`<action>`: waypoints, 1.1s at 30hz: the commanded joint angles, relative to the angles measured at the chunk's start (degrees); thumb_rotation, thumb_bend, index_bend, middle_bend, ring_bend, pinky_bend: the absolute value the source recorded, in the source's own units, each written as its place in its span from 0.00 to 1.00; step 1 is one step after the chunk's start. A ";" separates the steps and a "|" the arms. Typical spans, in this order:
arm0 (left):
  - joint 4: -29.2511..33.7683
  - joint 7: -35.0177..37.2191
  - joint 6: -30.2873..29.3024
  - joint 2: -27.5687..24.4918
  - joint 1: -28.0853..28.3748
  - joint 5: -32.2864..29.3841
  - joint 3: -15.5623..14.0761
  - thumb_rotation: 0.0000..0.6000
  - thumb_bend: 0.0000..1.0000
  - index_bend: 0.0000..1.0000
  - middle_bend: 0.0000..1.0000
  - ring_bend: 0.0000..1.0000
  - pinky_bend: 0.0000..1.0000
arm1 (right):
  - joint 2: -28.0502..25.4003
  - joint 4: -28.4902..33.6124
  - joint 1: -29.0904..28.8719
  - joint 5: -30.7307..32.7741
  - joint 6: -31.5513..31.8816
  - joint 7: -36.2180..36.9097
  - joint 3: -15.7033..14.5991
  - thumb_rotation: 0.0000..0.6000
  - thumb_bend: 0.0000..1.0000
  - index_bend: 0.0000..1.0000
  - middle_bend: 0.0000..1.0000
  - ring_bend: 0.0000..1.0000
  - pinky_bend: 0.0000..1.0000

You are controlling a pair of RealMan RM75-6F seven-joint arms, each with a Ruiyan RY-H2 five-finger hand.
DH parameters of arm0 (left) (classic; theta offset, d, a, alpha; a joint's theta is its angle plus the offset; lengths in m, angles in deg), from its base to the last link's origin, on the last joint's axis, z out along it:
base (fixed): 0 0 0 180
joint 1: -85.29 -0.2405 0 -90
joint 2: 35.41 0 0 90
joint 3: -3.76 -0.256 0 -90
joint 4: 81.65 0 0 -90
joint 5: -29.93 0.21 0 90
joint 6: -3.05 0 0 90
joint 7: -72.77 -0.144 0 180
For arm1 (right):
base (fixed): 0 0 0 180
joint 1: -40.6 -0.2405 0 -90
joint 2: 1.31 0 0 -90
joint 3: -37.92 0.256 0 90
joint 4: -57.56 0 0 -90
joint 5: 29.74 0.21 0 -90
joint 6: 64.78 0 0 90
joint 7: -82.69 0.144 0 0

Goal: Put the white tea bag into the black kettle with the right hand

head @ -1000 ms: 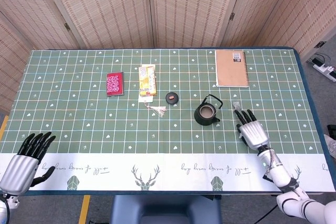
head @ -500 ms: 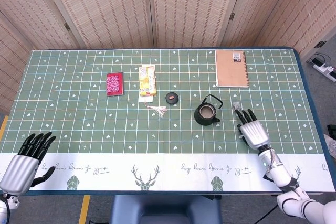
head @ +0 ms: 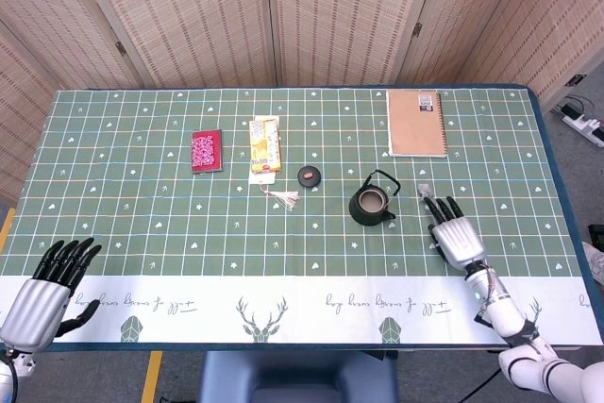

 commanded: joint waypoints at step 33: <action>0.56 0.57 -0.64 -0.41 -0.16 0.74 -0.38 1.00 0.28 0.00 0.00 0.04 0.03 | -22.84 42.91 0.92 -1.31 14.00 -16.29 7.01 1.00 0.40 0.58 0.00 0.00 0.00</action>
